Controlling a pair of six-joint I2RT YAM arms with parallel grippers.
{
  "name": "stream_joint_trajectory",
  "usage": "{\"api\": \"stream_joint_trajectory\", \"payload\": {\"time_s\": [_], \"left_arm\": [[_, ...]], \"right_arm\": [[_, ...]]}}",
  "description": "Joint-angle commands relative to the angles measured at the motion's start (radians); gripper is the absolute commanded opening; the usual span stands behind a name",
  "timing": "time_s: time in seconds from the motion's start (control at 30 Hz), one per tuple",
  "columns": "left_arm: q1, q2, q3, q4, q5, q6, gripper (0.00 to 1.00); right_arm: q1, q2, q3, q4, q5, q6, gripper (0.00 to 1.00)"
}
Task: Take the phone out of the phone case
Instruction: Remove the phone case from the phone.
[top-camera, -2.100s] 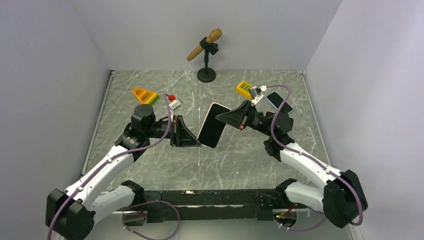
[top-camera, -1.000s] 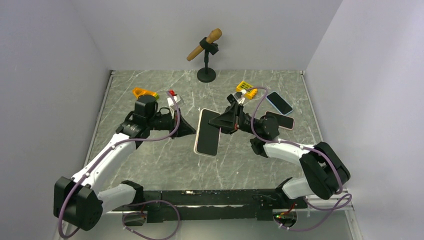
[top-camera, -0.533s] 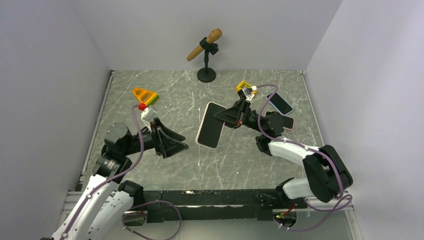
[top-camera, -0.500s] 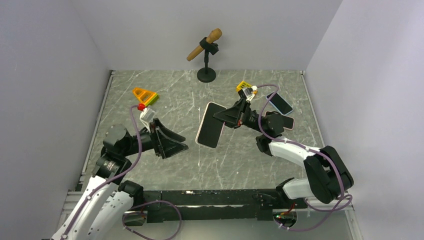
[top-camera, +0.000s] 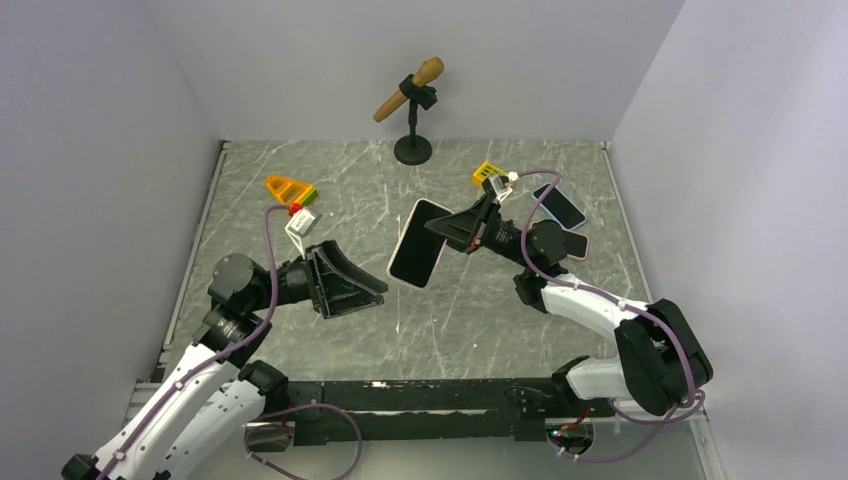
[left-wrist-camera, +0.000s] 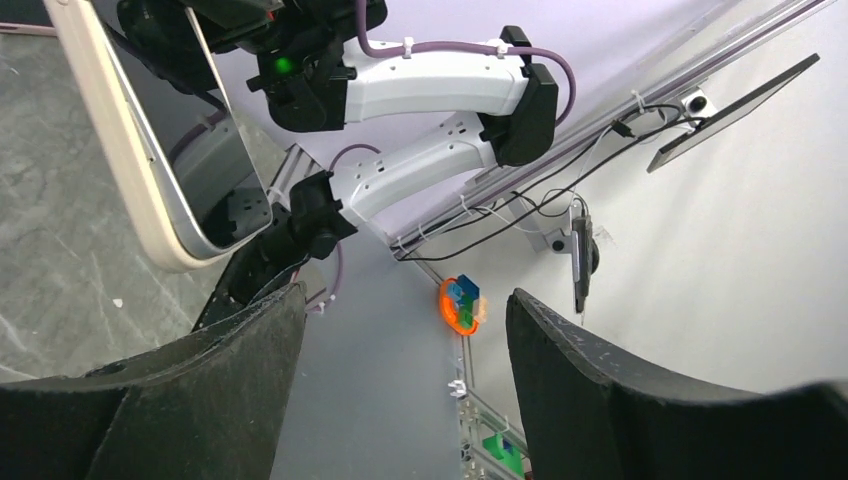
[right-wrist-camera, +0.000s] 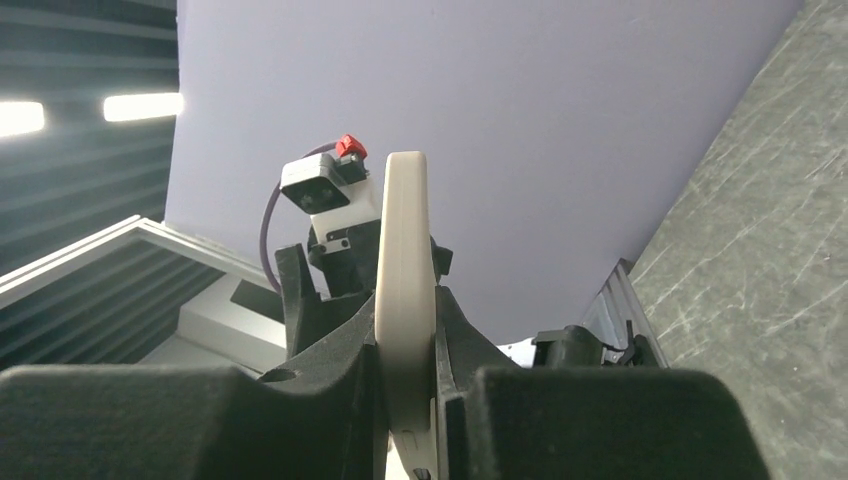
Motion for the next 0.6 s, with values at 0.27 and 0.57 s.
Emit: {"api": "stream_joint_trajectory", "payload": {"time_s": [0.27,0.57], "left_arm": [[-0.038,0.077,0.013,0.096,-0.044,-0.019,0.76],[-0.038,0.116,0.007,0.102,-0.058,-0.005,0.76]], "right_arm": [[0.006,-0.046,0.043,0.100,0.034,0.022,0.00],[0.020,-0.012,0.011,0.216,0.043,0.086,0.00]]}}
